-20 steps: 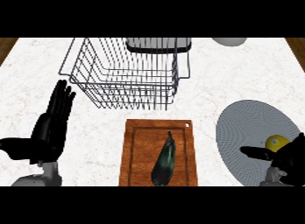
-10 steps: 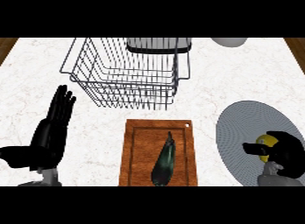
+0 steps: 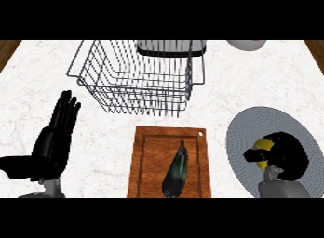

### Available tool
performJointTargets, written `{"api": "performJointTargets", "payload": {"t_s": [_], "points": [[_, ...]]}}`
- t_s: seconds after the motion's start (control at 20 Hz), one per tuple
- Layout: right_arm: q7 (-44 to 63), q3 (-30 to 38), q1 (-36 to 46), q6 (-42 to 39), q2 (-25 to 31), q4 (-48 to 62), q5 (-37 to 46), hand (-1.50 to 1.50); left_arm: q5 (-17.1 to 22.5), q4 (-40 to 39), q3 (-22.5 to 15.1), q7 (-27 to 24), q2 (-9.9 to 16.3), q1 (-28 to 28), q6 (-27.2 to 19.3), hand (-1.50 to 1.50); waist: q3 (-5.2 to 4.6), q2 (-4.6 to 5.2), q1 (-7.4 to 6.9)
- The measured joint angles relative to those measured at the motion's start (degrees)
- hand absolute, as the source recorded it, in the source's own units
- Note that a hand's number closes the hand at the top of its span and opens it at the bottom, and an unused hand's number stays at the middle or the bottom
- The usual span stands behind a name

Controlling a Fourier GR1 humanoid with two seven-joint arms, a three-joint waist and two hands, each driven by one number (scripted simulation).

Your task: Pick the lemon from the placemat and place it in the basket

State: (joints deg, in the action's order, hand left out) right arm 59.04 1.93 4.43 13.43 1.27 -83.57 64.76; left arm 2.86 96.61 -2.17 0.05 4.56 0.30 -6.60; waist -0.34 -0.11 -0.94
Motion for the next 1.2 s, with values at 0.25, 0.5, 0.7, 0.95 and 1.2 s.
{"api": "performJointTargets", "payload": {"t_s": [0.25, 0.5, 0.7, 0.95, 1.2], "points": [[-4.1, -17.1, 6.8, -4.5, -0.3, 4.7, 2.1, 1.5, 0.0, -0.1, -3.2, 0.2, -0.7, -2.5, 2.2, 0.0, 0.05, 1.65, -8.57], [-4.9, -30.8, 15.7, -6.9, -0.9, 9.5, 1.2, 1.5, -0.2, -0.8, -6.0, 0.7, -1.4, -4.7, 3.9, 0.0, 0.32, 2.45, -13.63], [-3.8, -38.6, 22.7, -5.8, -1.1, 10.8, -2.1, 1.5, -0.6, -1.7, -7.1, 1.2, -2.3, -6.3, 3.9, 0.0, 0.46, 2.35, -14.28], [-1.3, -44.5, 29.6, 0.2, -1.1, 8.3, -7.3, 1.5, -1.2, -3.0, -7.4, 1.5, -2.8, -7.3, 3.3, 0.0, 0.51, 1.88, -13.8], [-0.1, -48.1, 37.2, 5.8, -0.9, 5.1, -9.7, 1.5, -1.6, -4.4, -6.7, 1.9, -2.9, -8.3, 2.8, 0.0, 0.37, 1.25, -12.47]]}}
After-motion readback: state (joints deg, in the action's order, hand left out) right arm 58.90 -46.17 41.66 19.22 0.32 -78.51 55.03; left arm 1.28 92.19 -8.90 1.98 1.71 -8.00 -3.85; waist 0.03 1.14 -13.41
